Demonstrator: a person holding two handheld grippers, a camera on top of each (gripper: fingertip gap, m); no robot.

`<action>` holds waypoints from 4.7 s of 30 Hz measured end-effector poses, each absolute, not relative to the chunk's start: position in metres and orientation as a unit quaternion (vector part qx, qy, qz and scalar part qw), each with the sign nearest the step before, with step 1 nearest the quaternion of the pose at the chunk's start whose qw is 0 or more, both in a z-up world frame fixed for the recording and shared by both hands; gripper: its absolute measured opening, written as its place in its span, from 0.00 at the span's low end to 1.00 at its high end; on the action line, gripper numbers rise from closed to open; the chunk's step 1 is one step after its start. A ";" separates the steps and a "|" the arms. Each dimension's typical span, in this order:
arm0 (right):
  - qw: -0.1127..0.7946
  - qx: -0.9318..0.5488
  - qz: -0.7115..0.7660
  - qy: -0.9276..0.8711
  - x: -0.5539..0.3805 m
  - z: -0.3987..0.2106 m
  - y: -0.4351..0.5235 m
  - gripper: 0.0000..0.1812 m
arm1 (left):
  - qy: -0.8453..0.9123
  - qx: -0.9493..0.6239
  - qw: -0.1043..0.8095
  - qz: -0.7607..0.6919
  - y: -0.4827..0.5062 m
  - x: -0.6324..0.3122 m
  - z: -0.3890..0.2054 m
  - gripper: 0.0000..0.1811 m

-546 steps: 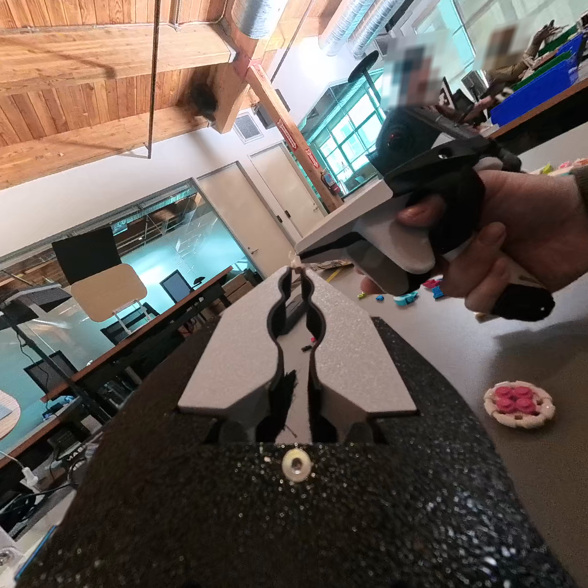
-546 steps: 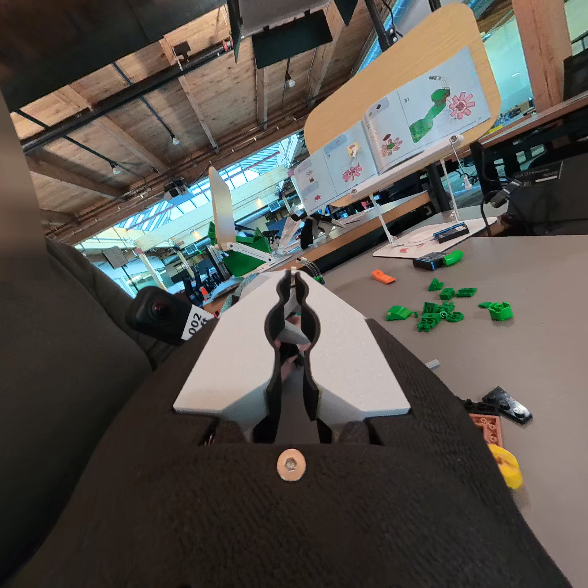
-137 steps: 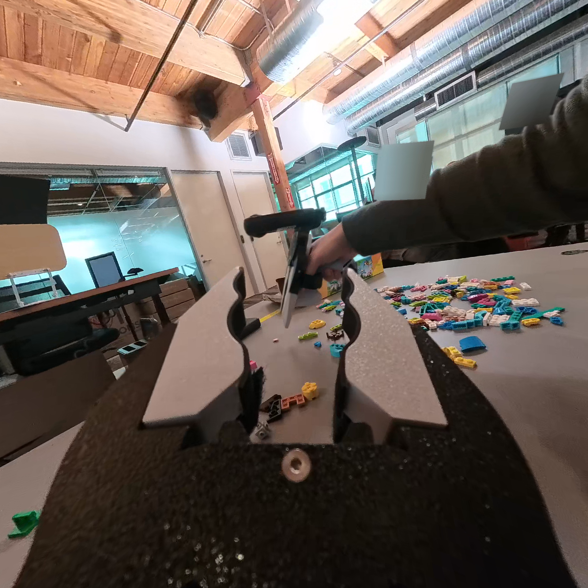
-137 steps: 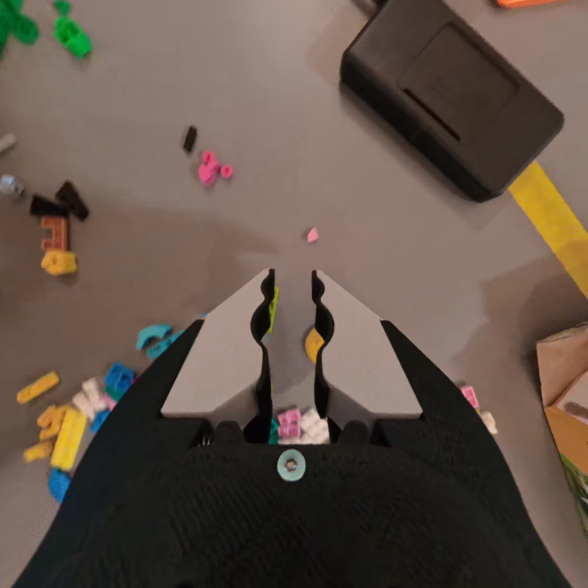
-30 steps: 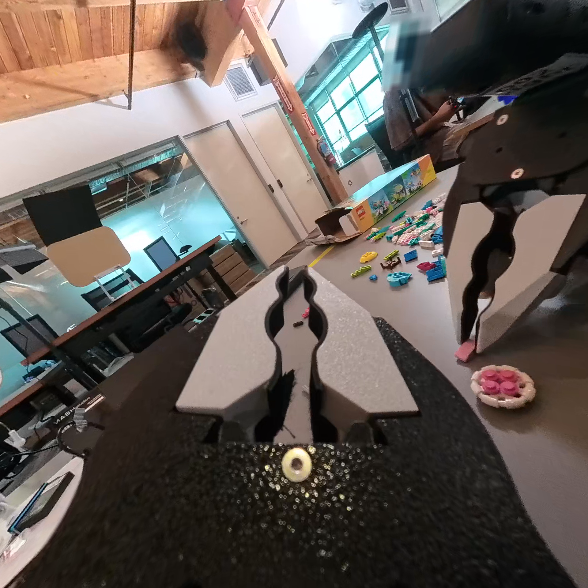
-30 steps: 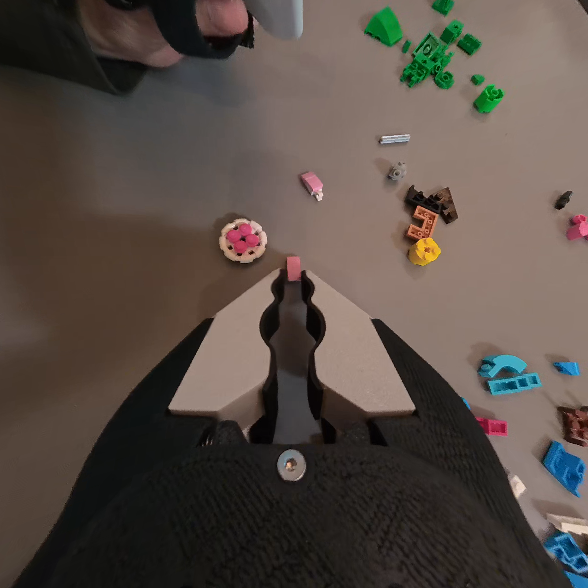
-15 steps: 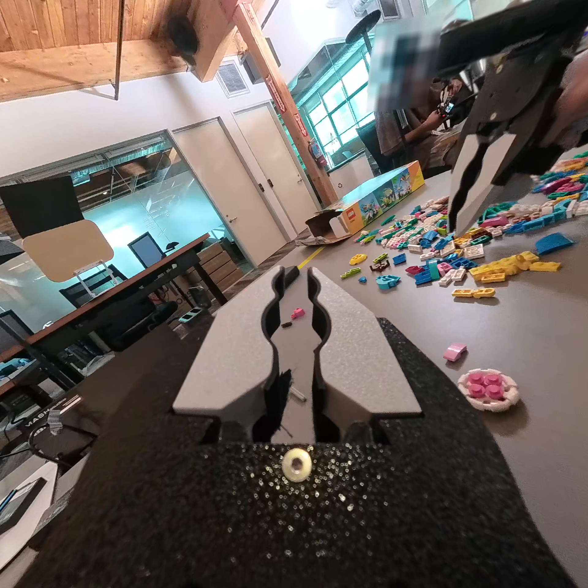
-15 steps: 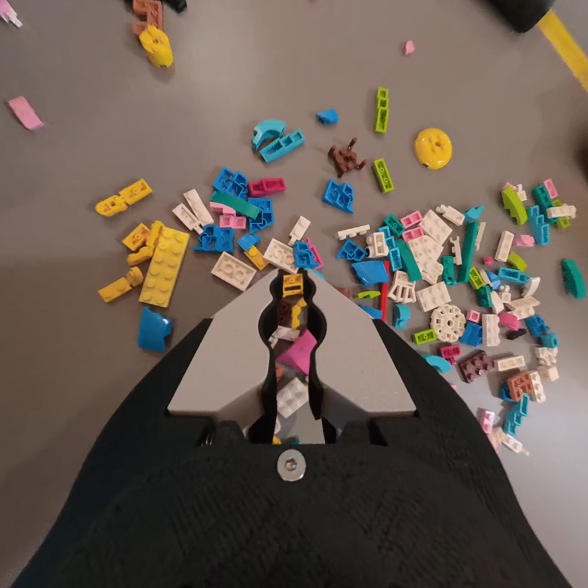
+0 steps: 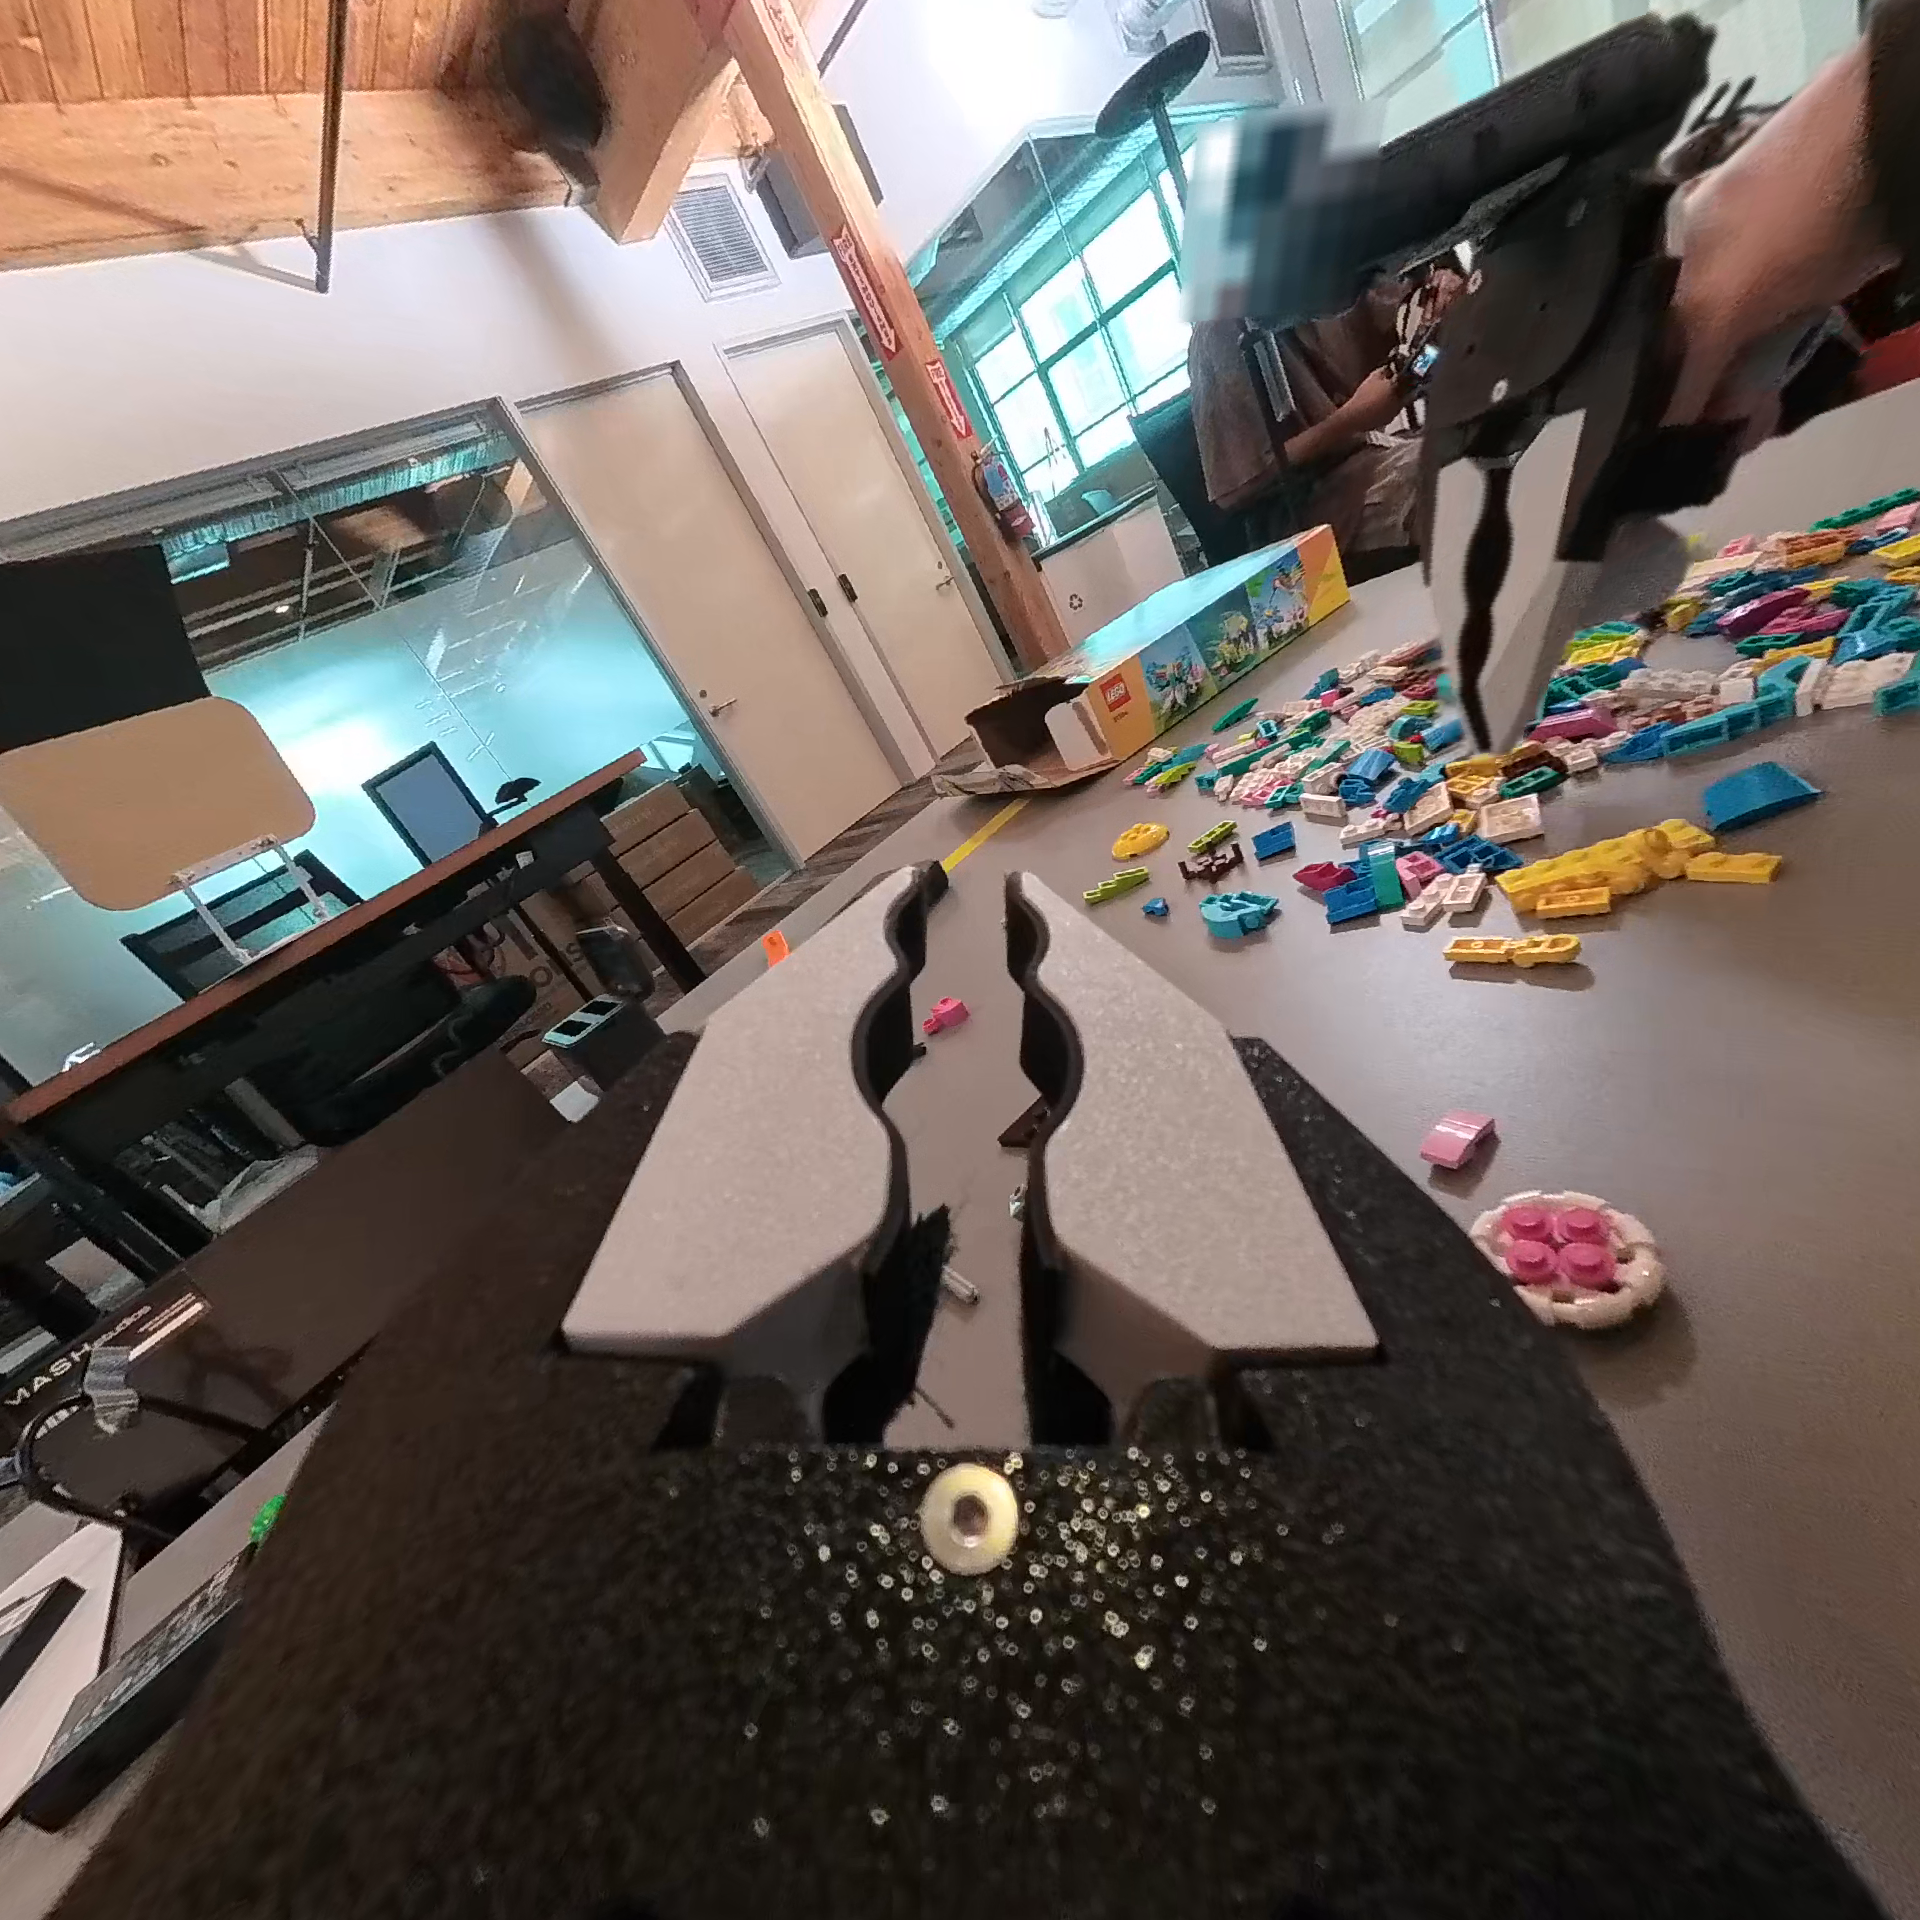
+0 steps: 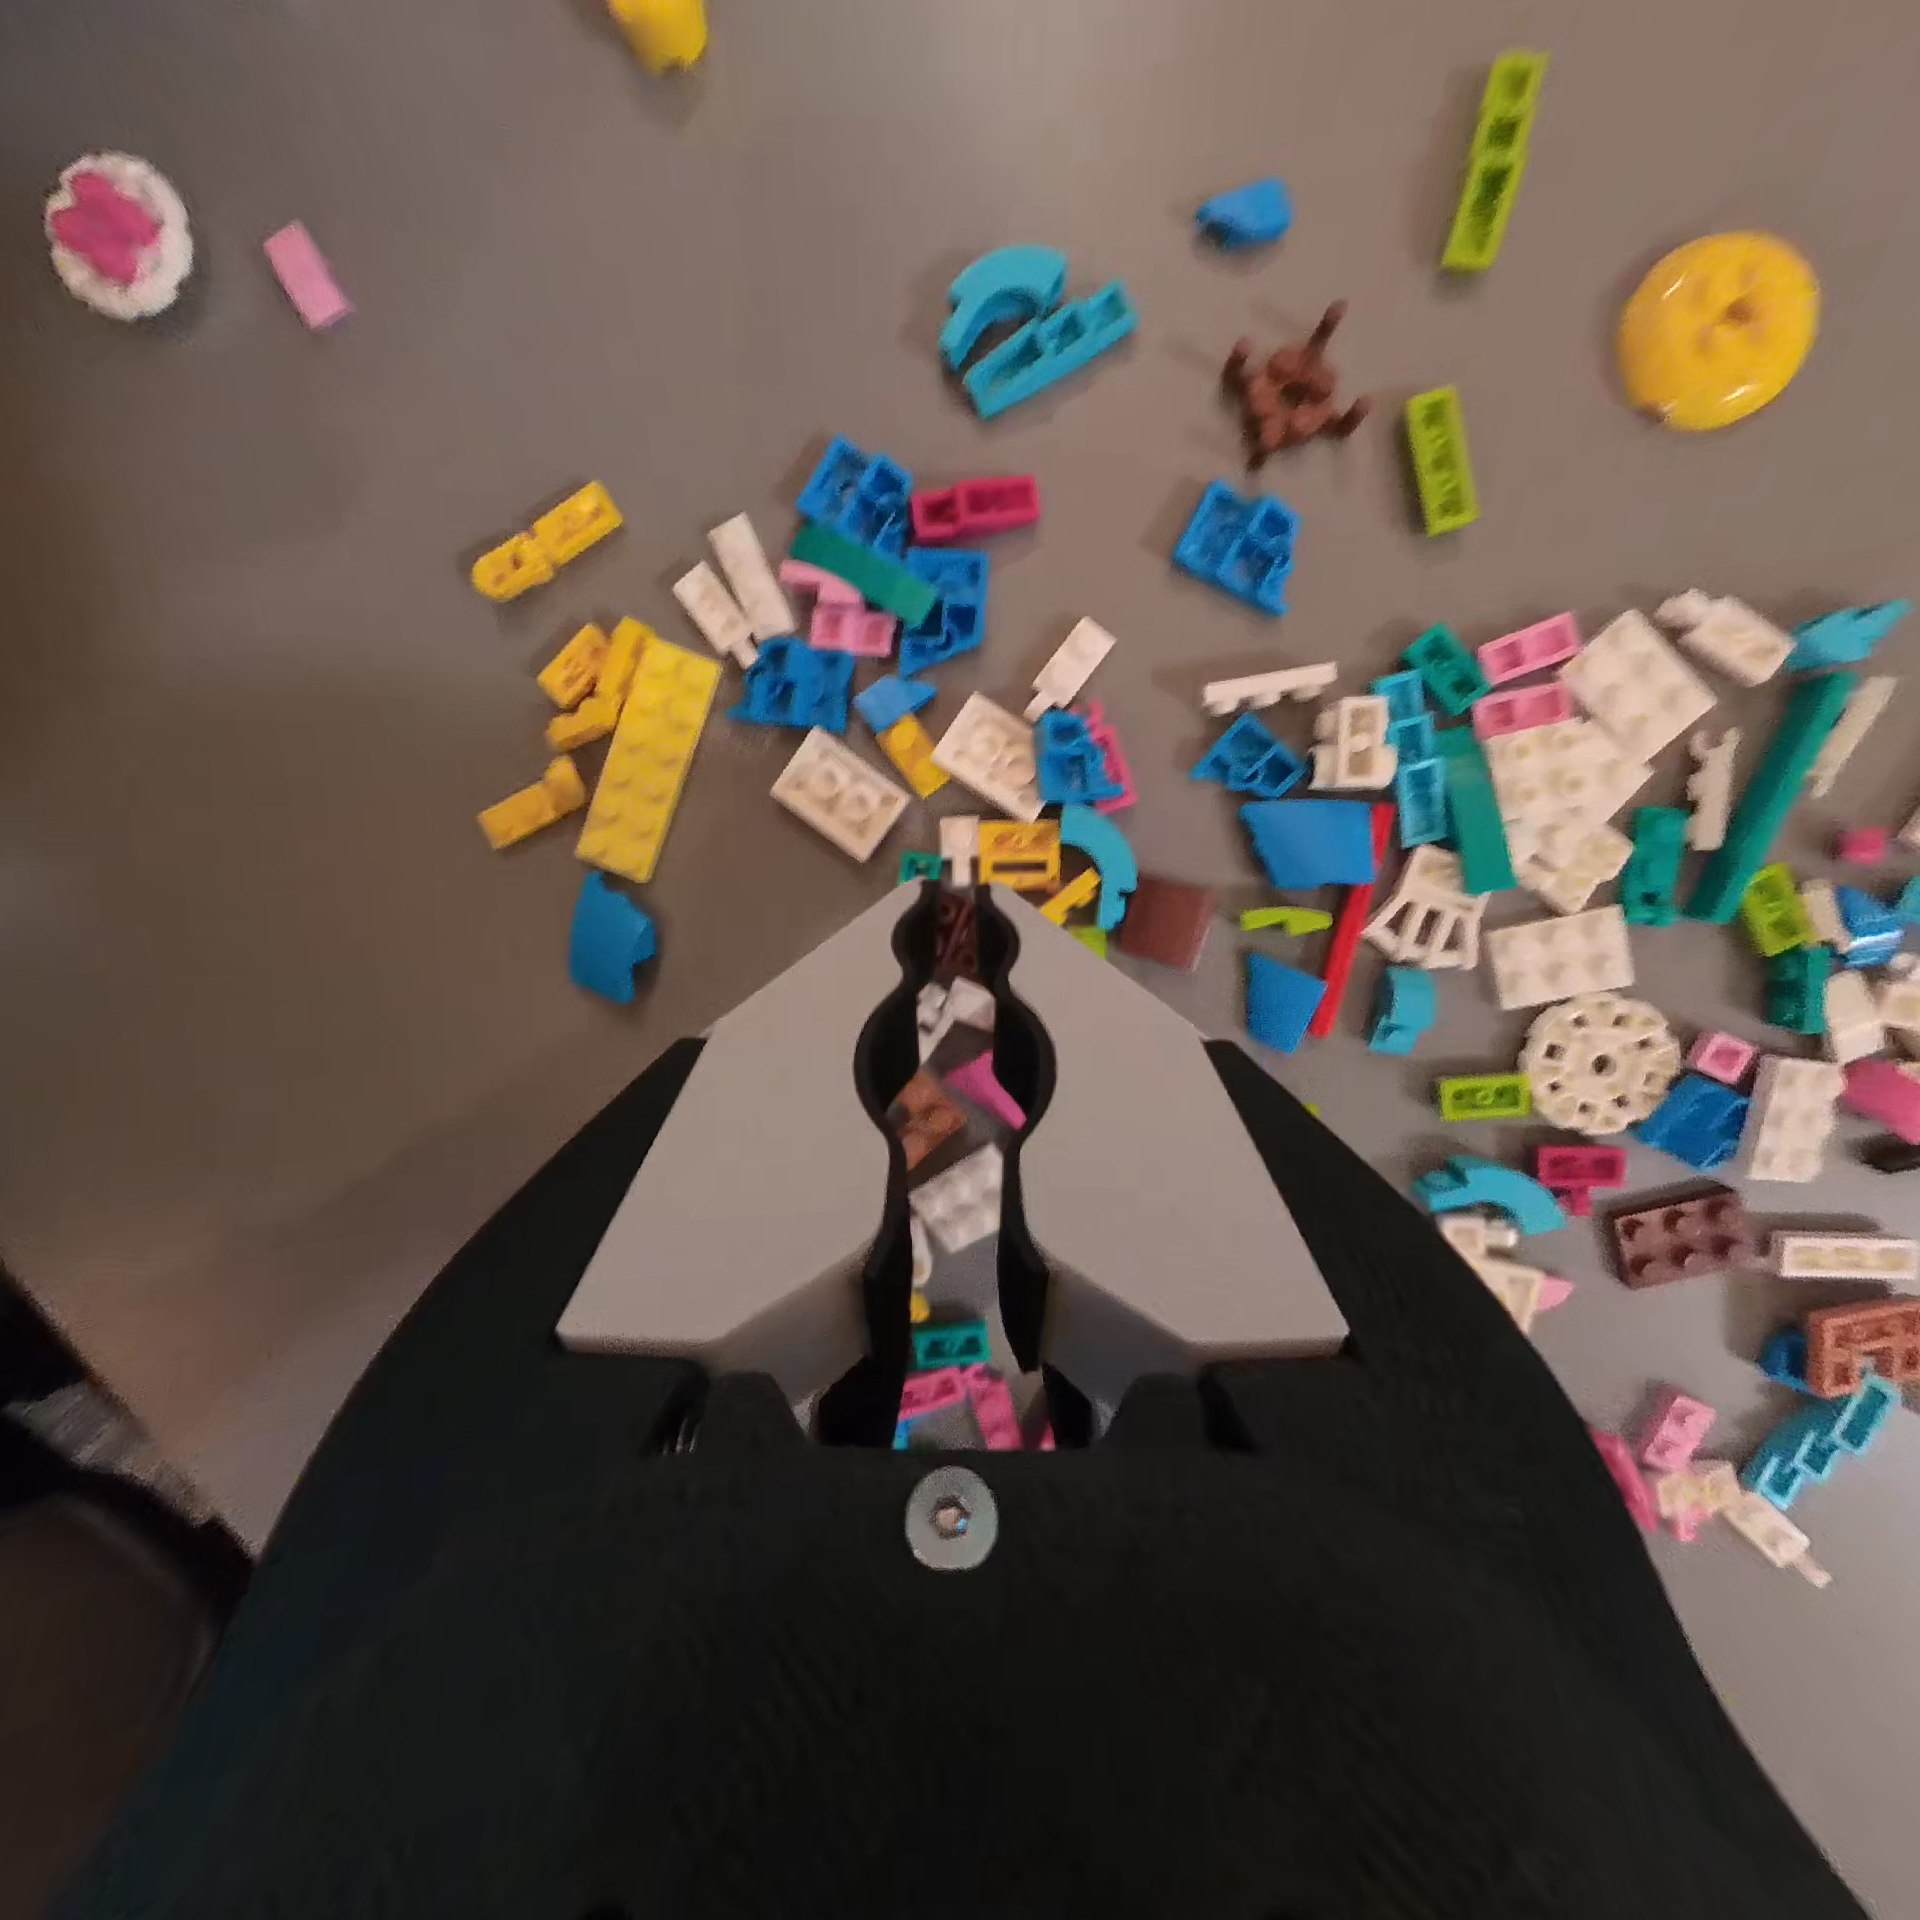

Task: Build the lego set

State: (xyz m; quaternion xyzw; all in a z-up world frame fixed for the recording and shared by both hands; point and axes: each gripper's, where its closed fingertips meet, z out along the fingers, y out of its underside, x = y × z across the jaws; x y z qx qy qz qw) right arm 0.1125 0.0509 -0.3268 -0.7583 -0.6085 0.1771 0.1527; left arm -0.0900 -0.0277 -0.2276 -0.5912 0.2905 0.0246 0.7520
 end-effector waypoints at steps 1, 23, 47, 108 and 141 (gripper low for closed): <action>0.149 -0.758 0.172 -0.611 0.116 -0.327 0.049 0.03 | 0.292 -0.591 0.751 0.024 -0.028 -0.090 -0.228 0.07; 0.188 -0.743 0.151 -0.625 0.106 -0.337 0.046 0.03 | 0.218 -0.611 0.757 0.076 -0.020 -0.122 -0.221 0.05; 0.197 -0.741 0.153 -0.623 0.119 -0.337 0.051 0.02 | 0.201 -0.618 0.760 0.032 -0.020 -0.123 -0.221 0.06; 0.231 -0.622 0.186 -0.725 0.001 -0.337 -0.037 0.01 | 0.274 -0.853 0.393 -0.205 -0.054 -0.035 -0.294 0.15; 0.222 -0.575 0.208 -0.760 -0.002 -0.339 -0.047 0.01 | 0.459 -0.800 0.339 -0.186 -0.048 -0.012 -0.330 0.03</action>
